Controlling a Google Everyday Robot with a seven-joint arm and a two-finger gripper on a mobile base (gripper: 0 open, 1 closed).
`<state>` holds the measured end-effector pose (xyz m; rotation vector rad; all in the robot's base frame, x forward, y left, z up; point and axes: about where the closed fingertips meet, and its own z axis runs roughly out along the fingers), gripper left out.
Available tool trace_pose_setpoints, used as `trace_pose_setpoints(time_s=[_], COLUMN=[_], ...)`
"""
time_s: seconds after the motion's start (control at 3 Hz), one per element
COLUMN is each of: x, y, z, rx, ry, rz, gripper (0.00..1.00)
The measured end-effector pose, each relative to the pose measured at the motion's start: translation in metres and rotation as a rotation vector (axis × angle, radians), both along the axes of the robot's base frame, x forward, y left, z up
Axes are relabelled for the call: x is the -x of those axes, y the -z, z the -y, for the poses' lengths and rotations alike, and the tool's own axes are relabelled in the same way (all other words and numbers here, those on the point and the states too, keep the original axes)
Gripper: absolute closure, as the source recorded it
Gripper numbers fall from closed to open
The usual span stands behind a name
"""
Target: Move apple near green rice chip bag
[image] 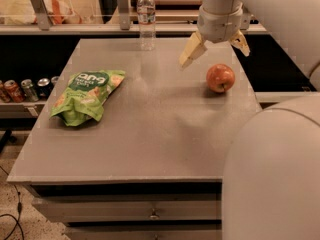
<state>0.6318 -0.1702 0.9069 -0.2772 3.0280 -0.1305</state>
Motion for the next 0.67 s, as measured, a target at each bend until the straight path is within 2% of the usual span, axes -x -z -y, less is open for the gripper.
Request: trace_pose_setpoints(time_s=[0.33, 0.67], x=[0.003, 0.011], y=[0.017, 0.030], z=[0.010, 0.021], rx=[0.017, 0.026], ry=[0.100, 0.170], rz=[-0.036, -0.071], gripper=[0.00, 0.00])
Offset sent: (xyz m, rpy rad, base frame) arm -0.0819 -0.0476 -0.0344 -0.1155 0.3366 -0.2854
